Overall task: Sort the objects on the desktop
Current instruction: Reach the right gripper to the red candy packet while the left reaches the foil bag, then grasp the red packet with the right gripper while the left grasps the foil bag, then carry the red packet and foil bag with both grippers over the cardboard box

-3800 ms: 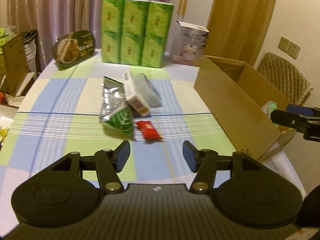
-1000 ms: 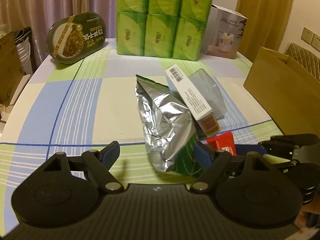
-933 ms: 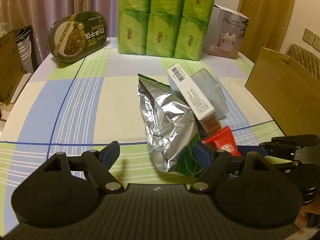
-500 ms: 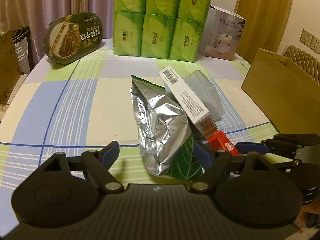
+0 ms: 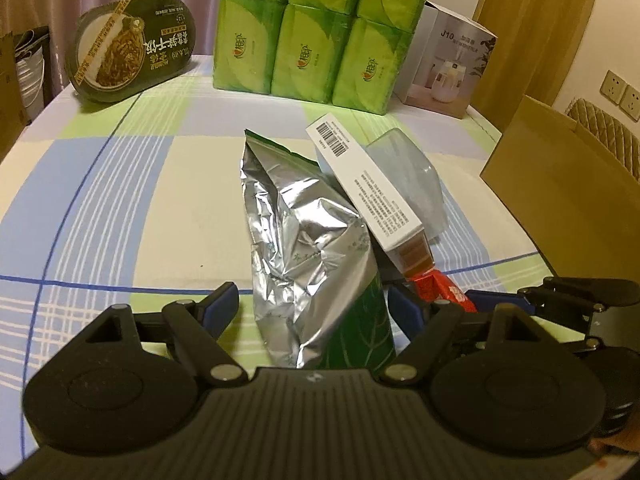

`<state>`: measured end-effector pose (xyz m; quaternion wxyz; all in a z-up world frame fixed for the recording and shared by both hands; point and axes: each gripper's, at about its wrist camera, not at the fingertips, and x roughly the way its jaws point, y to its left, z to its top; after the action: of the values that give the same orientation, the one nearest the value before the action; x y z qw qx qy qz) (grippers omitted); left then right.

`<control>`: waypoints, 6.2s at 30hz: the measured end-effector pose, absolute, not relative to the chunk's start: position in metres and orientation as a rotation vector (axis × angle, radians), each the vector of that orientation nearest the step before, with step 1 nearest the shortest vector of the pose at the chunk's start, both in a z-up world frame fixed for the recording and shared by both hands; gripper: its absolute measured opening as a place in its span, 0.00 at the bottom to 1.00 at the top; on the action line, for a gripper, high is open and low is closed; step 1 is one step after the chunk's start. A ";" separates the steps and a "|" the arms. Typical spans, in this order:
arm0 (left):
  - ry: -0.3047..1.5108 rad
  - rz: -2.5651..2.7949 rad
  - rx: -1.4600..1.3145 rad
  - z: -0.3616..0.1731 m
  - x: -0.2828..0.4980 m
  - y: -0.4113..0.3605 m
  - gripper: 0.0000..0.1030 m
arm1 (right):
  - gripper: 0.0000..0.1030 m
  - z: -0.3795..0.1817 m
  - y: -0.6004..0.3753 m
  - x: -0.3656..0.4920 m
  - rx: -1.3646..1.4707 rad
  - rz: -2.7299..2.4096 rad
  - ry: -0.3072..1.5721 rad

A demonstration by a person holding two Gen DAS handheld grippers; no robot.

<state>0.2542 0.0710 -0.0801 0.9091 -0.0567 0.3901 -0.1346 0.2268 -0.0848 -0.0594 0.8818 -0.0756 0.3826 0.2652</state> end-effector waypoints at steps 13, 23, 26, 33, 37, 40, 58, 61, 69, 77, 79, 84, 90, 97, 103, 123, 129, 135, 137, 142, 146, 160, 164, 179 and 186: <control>0.837 -0.303 -0.071 -0.077 0.253 0.062 0.52 | 0.34 -0.057 -0.090 0.225 -0.175 0.534 0.808; 0.903 -0.308 -0.064 -0.068 0.200 0.049 0.51 | 0.34 -0.045 -0.124 0.182 -0.162 0.517 0.849; 0.919 -0.325 -0.066 -0.064 0.175 0.042 0.51 | 0.34 -0.041 -0.137 0.161 -0.150 0.512 0.868; 0.941 -0.341 -0.069 -0.056 0.119 0.027 0.51 | 0.34 -0.036 -0.166 0.112 -0.118 0.486 0.903; 0.950 -0.323 -0.048 -0.050 0.093 0.021 0.51 | 0.34 -0.035 -0.179 0.089 -0.124 0.479 0.907; 0.961 -0.305 -0.045 -0.048 0.082 0.020 0.56 | 0.38 -0.035 -0.186 0.075 -0.128 0.472 0.897; 0.983 -0.265 -0.061 -0.048 0.112 0.011 0.73 | 0.56 -0.038 -0.195 0.080 -0.055 0.441 0.869; 0.986 -0.255 -0.030 -0.049 0.118 0.007 0.73 | 0.56 -0.042 -0.197 0.082 -0.056 0.443 0.874; 1.027 -0.253 -0.022 -0.061 0.127 0.009 0.69 | 0.55 -0.045 -0.193 0.083 -0.079 0.457 0.866; 1.028 -0.301 -0.009 -0.055 0.110 0.003 0.52 | 0.28 -0.044 -0.193 0.079 -0.094 0.460 0.865; 1.034 -0.319 -0.006 -0.054 0.101 0.000 0.52 | 0.27 -0.043 -0.196 0.077 -0.091 0.458 0.869; 1.044 -0.317 -0.024 -0.053 0.083 -0.001 0.52 | 0.27 -0.042 -0.201 0.068 -0.099 0.460 0.867; 1.054 -0.295 -0.015 -0.055 0.083 -0.004 0.59 | 0.28 -0.043 -0.202 0.063 -0.131 0.462 0.850; 1.064 -0.284 0.029 -0.061 0.086 -0.011 0.64 | 0.30 -0.046 -0.195 0.059 -0.223 0.472 0.818; 1.061 -0.284 0.037 -0.064 0.085 -0.013 0.60 | 0.40 -0.048 -0.197 0.062 -0.217 0.464 0.823; 1.029 -0.312 0.025 -0.043 0.057 -0.018 0.48 | 0.26 -0.026 -0.204 0.050 -0.191 0.452 0.785; 1.004 -0.320 0.026 -0.030 0.051 -0.022 0.48 | 0.26 -0.015 -0.208 0.045 -0.181 0.444 0.763; 0.985 -0.322 0.024 -0.021 0.043 -0.026 0.48 | 0.26 -0.005 -0.213 0.037 -0.178 0.436 0.739; 0.981 -0.325 0.024 -0.019 0.040 -0.027 0.48 | 0.26 -0.002 -0.216 0.034 -0.175 0.432 0.732; 0.968 -0.331 0.028 -0.013 0.034 -0.030 0.47 | 0.26 0.005 -0.221 0.029 -0.170 0.421 0.717; 0.960 -0.335 0.032 -0.010 0.030 -0.032 0.46 | 0.26 0.009 -0.225 0.024 -0.169 0.414 0.709; 0.948 -0.353 0.012 -0.006 0.028 -0.035 0.45 | 0.26 0.019 -0.231 0.019 -0.164 0.403 0.684; 0.938 -0.358 0.010 0.000 0.034 -0.039 0.45 | 0.26 0.026 -0.232 0.023 -0.161 0.405 0.661; 0.834 -0.452 -0.009 0.049 0.081 -0.093 0.45 | 0.26 0.077 -0.269 0.064 -0.129 0.340 0.542; 0.813 -0.484 -0.057 0.066 0.103 -0.124 0.45 | 0.26 0.090 -0.299 0.089 -0.127 0.284 0.524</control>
<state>0.1025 -0.1238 0.0655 0.8898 -0.0274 0.3913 -0.2330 0.0888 -0.2994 0.0896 0.9540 -0.0625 0.2578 0.1398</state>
